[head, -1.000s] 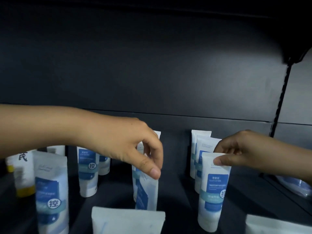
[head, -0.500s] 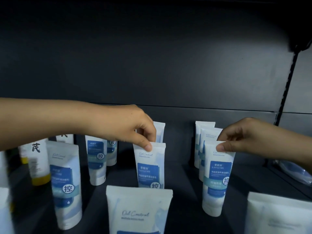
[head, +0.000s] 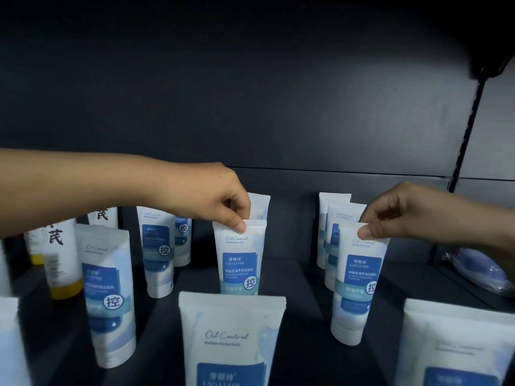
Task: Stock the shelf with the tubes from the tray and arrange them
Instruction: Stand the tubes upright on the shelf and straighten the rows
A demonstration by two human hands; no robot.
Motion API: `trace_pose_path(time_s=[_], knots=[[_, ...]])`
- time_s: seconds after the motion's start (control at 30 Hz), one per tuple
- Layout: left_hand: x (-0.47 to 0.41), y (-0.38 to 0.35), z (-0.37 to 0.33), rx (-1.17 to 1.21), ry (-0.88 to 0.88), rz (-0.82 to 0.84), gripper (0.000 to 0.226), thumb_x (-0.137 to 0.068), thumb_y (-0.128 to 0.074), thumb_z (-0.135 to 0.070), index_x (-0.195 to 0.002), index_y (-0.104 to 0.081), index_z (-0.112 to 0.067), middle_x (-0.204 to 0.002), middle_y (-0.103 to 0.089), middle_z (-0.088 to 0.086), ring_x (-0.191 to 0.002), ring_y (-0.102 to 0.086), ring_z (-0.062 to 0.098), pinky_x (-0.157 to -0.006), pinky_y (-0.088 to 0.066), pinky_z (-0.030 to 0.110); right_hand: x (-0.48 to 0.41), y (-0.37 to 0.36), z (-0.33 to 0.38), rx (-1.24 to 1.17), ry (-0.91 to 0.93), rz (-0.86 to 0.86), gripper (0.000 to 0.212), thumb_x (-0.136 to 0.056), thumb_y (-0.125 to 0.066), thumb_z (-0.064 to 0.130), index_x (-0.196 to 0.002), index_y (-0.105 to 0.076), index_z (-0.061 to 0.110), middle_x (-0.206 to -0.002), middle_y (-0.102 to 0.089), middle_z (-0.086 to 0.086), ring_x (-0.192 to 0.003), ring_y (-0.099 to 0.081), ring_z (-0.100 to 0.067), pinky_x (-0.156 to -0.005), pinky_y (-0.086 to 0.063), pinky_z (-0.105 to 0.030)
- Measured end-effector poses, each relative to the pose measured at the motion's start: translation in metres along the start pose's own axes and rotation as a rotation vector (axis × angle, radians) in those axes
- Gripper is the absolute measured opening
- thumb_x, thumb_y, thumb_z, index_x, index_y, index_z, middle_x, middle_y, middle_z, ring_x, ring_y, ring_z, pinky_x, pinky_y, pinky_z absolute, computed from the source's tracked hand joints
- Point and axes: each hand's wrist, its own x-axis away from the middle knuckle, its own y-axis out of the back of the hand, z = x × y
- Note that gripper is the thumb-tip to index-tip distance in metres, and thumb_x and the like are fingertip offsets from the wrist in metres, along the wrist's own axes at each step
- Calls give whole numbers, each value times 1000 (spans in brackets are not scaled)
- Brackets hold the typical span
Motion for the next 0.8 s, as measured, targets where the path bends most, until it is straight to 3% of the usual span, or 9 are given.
trace_pose_path(time_s=[0.17, 0.27, 0.37, 0.5, 0.6, 0.7, 0.8], knots=[[-1, 3, -5, -2, -17, 8, 16, -83, -64, -32, -88, -72, -20, -83, -69, -4, -74, -54, 1, -65, -40, 12, 3, 2, 4, 7, 56, 73, 64, -42, -62, 82, -78, -75, 31, -77, -76, 12, -66, -66, 5, -68, -49, -7], [0, 4, -7, 3, -26, 13, 16, -83, -65, -32, -89, -73, -20, -83, -69, -5, -73, -55, 1, -65, -42, 13, 6, 4, 5, 42, 69, 83, 73, -37, -56, 89, -81, -74, 34, -78, -75, 13, -69, -67, 5, -71, -51, -10], [2, 5, -8, -12, -34, 24, 13, -82, -65, -33, -87, -73, -23, -81, -68, -7, -71, -55, -1, -65, -42, 12, 8, 2, 8, 92, 90, 59, 67, -45, -56, 84, -80, -74, 30, -77, -75, 11, -66, -64, 5, -71, -51, -17], [3, 6, -10, -13, -35, 31, 10, -81, -66, -34, -83, -72, -26, -80, -68, -8, -68, -54, -2, -64, -42, 13, 10, 2, 13, 122, 37, 50, 43, -56, -61, 57, -73, -75, 20, -75, -75, 5, -62, -60, 4, -71, -50, -22], [4, 7, -11, -15, -34, 36, 10, -81, -66, -33, -82, -72, -26, -78, -68, -9, -67, -54, -3, -63, -42, 12, 12, 2, 15, 131, 36, 62, 44, -55, -62, 63, -74, -74, 25, -76, -74, 4, -63, -59, 4, -71, -50, -20], [5, 6, -12, -22, -36, 32, 9, -81, -66, -34, -80, -71, -27, -78, -67, -9, -67, -54, -2, -63, -42, 12, 14, 3, 14, 122, 13, 51, 20, -64, -69, 46, -67, -74, 26, -72, -74, 9, -61, -60, 6, -69, -48, -15], [6, 5, -13, -31, -35, 27, 10, -81, -65, -36, -79, -70, -28, -79, -67, -6, -68, -54, 2, -63, -42, 16, 14, 4, 14, 115, 15, 49, 34, -56, -65, 52, -72, -76, 24, -74, -75, 8, -63, -61, 5, -73, -49, -18]])
